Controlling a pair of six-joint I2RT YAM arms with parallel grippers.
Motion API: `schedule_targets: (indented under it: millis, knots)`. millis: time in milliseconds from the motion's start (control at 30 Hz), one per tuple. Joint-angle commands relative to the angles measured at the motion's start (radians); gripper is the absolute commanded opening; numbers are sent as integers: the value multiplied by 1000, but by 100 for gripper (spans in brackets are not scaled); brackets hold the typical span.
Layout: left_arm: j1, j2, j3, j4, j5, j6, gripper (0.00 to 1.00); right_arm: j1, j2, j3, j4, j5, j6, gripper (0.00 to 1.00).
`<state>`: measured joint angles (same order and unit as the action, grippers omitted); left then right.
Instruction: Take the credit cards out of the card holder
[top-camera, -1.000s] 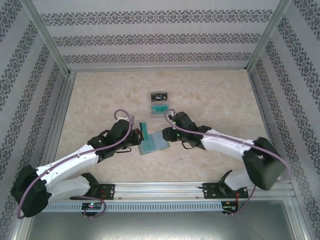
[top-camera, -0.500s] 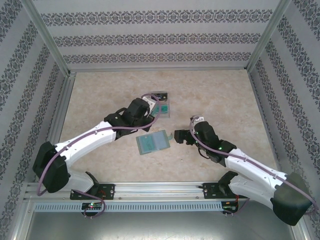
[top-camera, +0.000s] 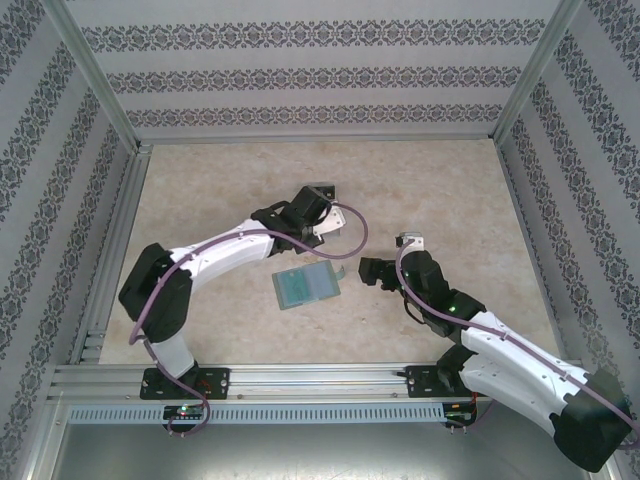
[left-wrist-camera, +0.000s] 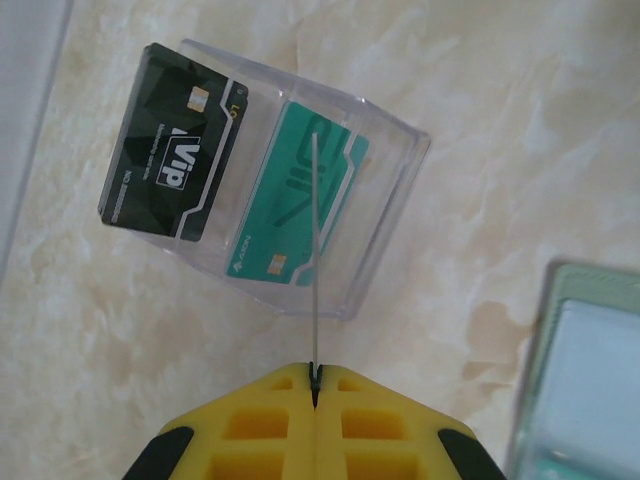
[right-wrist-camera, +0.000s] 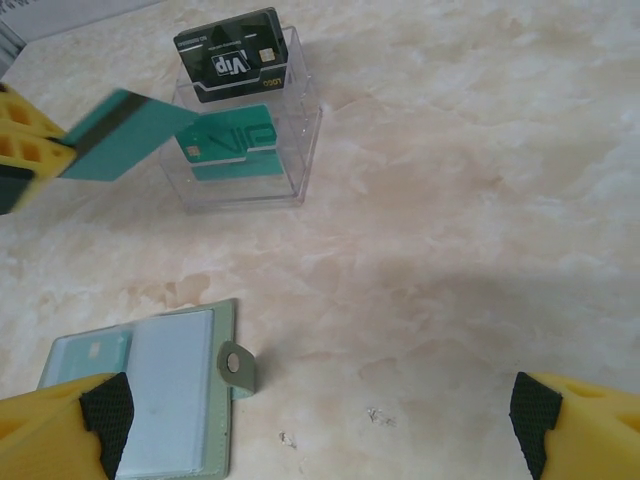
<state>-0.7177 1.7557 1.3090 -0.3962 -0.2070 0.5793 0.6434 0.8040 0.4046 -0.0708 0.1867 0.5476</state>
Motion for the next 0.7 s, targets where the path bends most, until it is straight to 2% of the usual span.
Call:
schedule_targets:
  millis: [0, 200, 667]
  knots:
    - [9, 67, 66, 59, -82, 200, 0, -6, -7, -7, 8, 33, 9, 98]
    - [15, 174, 124, 100, -127, 297, 0, -8, 20, 1, 5, 27, 11, 98]
    - [37, 252, 167, 28, -91, 301, 1, -17, 47, 8, 5, 25, 12, 98]
